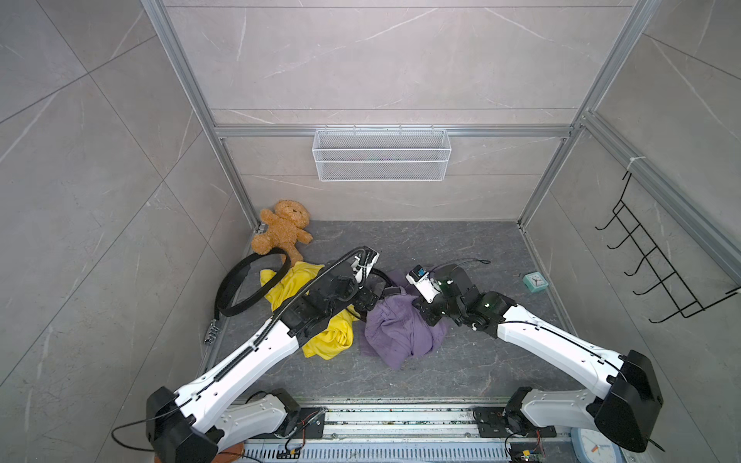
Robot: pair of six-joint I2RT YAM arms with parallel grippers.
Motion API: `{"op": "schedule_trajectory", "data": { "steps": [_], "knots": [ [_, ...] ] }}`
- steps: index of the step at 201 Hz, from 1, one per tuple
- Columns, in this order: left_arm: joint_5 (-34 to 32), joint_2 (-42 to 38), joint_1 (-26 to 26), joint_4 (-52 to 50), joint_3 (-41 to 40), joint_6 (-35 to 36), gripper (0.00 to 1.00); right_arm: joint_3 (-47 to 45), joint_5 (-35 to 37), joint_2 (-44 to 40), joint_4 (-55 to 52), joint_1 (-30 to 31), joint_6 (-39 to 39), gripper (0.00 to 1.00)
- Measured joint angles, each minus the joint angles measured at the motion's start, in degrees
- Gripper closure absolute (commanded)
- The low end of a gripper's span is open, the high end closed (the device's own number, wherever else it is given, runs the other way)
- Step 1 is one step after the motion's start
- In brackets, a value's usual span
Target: Remove the belt from the trousers
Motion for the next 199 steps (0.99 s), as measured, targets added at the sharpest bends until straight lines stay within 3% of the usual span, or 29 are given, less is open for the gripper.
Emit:
{"op": "schedule_trajectory", "data": {
  "steps": [34,107,165,199],
  "knots": [
    [2.4,-1.8,-1.2,-3.8,0.7,3.5,0.13,2.2,0.6,0.0,-3.5,0.1,-0.9,0.93],
    [-0.6,6.5,-6.3,-5.9,0.7,7.5,0.2,5.9,0.6,0.0,-7.4,1.3,-1.5,0.93],
    [-4.5,7.2,-6.3,-4.9,0.7,10.6,0.41,6.1,0.5,-0.1,-8.8,2.1,-1.9,0.93],
    [-4.6,7.2,-6.4,-5.2,0.7,11.7,0.44,6.4,0.6,-0.4,-9.6,2.3,-2.4,0.93]
  ]
}}
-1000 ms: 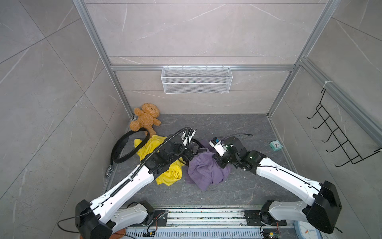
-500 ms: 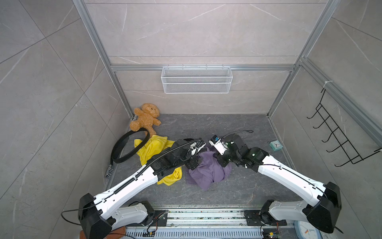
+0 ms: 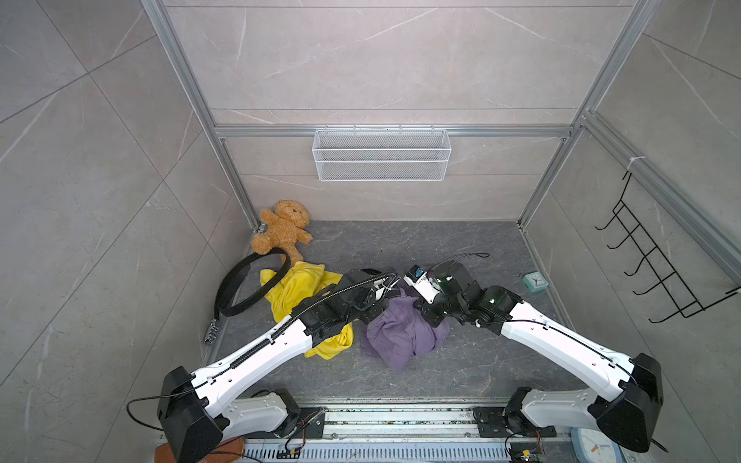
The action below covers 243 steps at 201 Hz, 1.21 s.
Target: Remove the belt from the trousers
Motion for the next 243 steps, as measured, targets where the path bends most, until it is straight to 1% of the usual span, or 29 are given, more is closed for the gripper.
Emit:
{"op": "schedule_trajectory", "data": {
  "steps": [43,57,69,73,81,85,99,133,153,166,185,209,231,243],
  "knots": [
    [-0.3,1.1,0.0,-0.2,-0.8,0.8,0.41,1.6,0.0,-0.2,-0.7,0.2,-0.5,0.92],
    [-1.1,2.2,0.0,-0.2,-1.2,1.1,0.42,1.7,0.0,-0.2,-1.0,0.4,-0.6,0.93],
    [-1.8,3.0,0.0,0.4,-1.9,1.2,0.47,1.8,0.0,-0.2,-1.3,0.9,-0.6,0.92],
    [-2.1,3.0,0.0,0.6,-2.1,1.2,0.5,1.8,0.0,-0.2,-1.4,1.0,-0.6,0.92],
    [-2.5,3.0,0.0,1.0,-2.7,1.3,0.62,1.8,0.0,-0.2,-1.6,1.3,-0.6,0.92],
    [-2.8,3.0,0.0,1.2,-2.8,1.5,0.69,1.8,0.0,-0.2,-1.6,1.4,-0.6,0.92],
    [-3.5,2.9,-0.2,2.6,-2.9,1.7,1.0,1.8,0.2,-0.2,-1.5,1.6,-0.6,0.91],
    [-4.6,1.3,0.6,4.4,-3.6,1.9,1.0,2.6,2.9,0.5,-1.0,1.9,-0.6,0.92],
    [-2.0,-2.1,3.4,4.6,-4.9,0.9,1.0,4.9,2.6,2.3,0.0,1.3,-0.7,0.93],
    [-0.4,-4.6,5.3,4.7,-5.4,0.4,1.0,6.1,1.3,3.3,1.7,0.6,-0.7,0.93],
    [1.8,-7.4,7.8,4.7,-5.5,-0.3,1.0,7.2,-2.6,4.0,4.3,-1.4,-0.8,0.94],
    [6.8,-9.7,10.8,4.9,-6.1,-1.6,1.0,7.8,-8.1,4.1,5.8,-4.0,-0.8,0.94],
    [10.4,-11.3,13.4,3.6,-6.6,-3.4,1.0,8.3,-11.2,4.1,5.9,-4.6,-0.9,0.94],
    [11.3,-11.6,14.0,2.4,-6.6,-4.3,0.97,8.9,-11.9,4.1,5.2,-4.7,-1.3,0.93]
  ]
}}
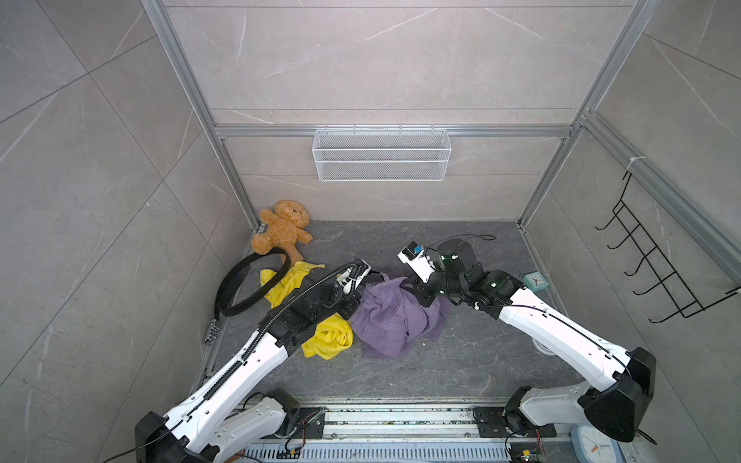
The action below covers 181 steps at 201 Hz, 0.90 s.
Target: Remove the belt from the trousers
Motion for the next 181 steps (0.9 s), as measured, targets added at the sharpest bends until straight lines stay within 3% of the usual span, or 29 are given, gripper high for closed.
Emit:
{"op": "schedule_trajectory", "data": {
  "steps": [51,80,114,152,181],
  "knots": [
    [-2.6,-0.1,2.8,-3.3,0.0,-4.5,0.85,0.7,6.2,-1.0,-4.1,6.1,-2.5,0.94],
    [-3.6,0.0,2.8,-3.3,0.0,-5.1,0.64,1.4,8.6,-1.0,-5.7,7.6,-3.0,0.94],
    [-4.4,0.0,2.8,-2.3,0.0,-5.7,1.0,1.7,11.1,-0.7,-7.2,8.5,-3.6,0.94],
    [-12.0,-0.3,2.9,-2.1,-0.2,-6.5,1.0,1.7,15.9,0.3,-7.9,6.5,-2.9,0.96],
    [-18.5,-2.1,5.4,-2.5,-0.7,-7.2,1.0,1.6,16.1,0.3,-8.2,-4.0,0.2,0.96]
  ]
}}
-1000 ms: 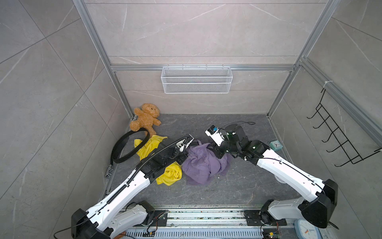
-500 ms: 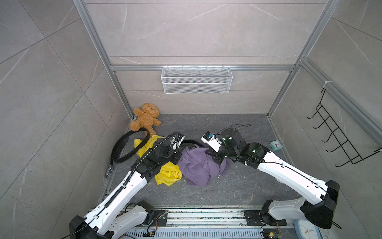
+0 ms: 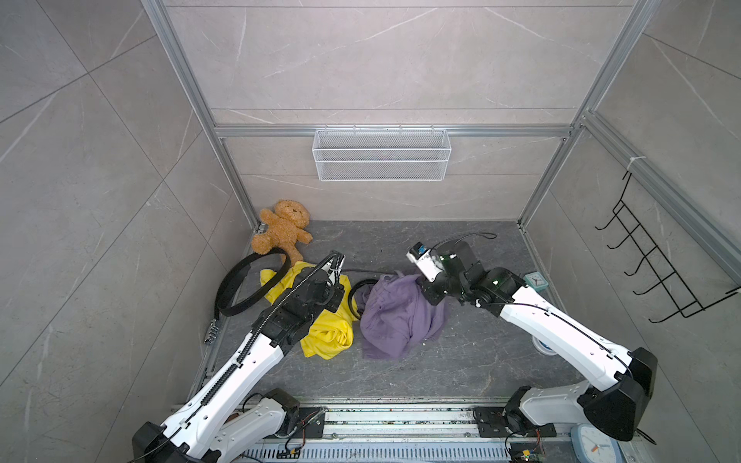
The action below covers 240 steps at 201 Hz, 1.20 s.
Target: Remove the belt from the trousers
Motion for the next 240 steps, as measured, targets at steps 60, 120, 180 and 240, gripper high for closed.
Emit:
{"op": "schedule_trajectory", "data": {
  "steps": [60,120,180,240],
  "knots": [
    [-2.8,-3.7,27.3,-5.7,-0.1,-6.4,1.0,0.1,2.6,-0.3,-4.8,-23.7,3.9,1.0],
    [-0.3,-3.8,35.6,-10.6,0.0,-12.2,1.0,2.0,0.1,-1.4,-7.6,-41.0,5.4,1.0],
    [-0.5,-5.2,28.4,-10.3,-1.3,-15.2,0.0,2.4,1.0,-4.8,-3.7,-34.3,1.5,1.0],
    [-8.7,6.0,-12.5,-1.2,3.7,-9.5,0.0,5.2,-2.2,-5.6,-5.3,-18.4,-1.4,1.0]
  ]
}}
